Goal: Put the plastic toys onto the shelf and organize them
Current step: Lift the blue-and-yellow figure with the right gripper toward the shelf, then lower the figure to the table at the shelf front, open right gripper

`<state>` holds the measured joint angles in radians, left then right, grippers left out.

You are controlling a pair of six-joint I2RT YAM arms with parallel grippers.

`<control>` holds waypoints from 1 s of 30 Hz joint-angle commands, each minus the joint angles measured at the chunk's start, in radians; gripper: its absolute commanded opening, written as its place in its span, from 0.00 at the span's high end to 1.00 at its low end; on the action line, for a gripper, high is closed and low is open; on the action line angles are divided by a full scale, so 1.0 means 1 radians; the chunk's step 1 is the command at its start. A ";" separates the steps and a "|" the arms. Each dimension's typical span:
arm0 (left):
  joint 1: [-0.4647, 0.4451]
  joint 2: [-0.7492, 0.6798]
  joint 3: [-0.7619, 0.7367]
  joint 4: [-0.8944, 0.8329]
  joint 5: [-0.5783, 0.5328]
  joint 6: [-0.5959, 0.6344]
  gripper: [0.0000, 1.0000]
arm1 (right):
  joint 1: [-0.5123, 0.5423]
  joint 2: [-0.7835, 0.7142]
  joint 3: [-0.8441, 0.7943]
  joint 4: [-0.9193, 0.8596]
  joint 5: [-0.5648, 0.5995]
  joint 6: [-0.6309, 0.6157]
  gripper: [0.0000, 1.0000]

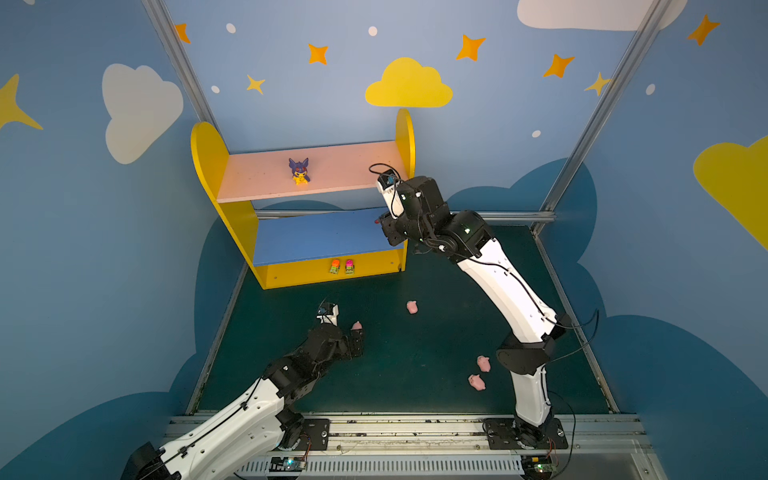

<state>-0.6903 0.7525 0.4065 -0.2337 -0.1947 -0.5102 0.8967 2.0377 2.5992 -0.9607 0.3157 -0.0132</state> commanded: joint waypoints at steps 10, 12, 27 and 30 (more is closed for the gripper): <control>-0.003 0.027 0.033 0.030 0.006 0.027 0.00 | -0.001 0.003 0.030 0.289 0.058 -0.145 0.78; -0.003 0.038 0.036 0.033 0.005 0.030 0.00 | -0.006 0.009 0.032 0.333 0.060 -0.159 0.78; -0.003 0.060 0.121 -0.027 -0.070 0.060 0.00 | -0.019 -0.033 -0.056 0.181 0.037 -0.021 0.80; -0.002 0.048 0.116 -0.037 -0.071 0.038 0.00 | -0.008 -0.151 -0.332 0.239 0.037 0.040 0.80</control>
<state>-0.6903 0.8120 0.5125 -0.2329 -0.2352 -0.4679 0.8753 1.9766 2.4271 -0.7177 0.3401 -0.0544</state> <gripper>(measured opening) 0.997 0.323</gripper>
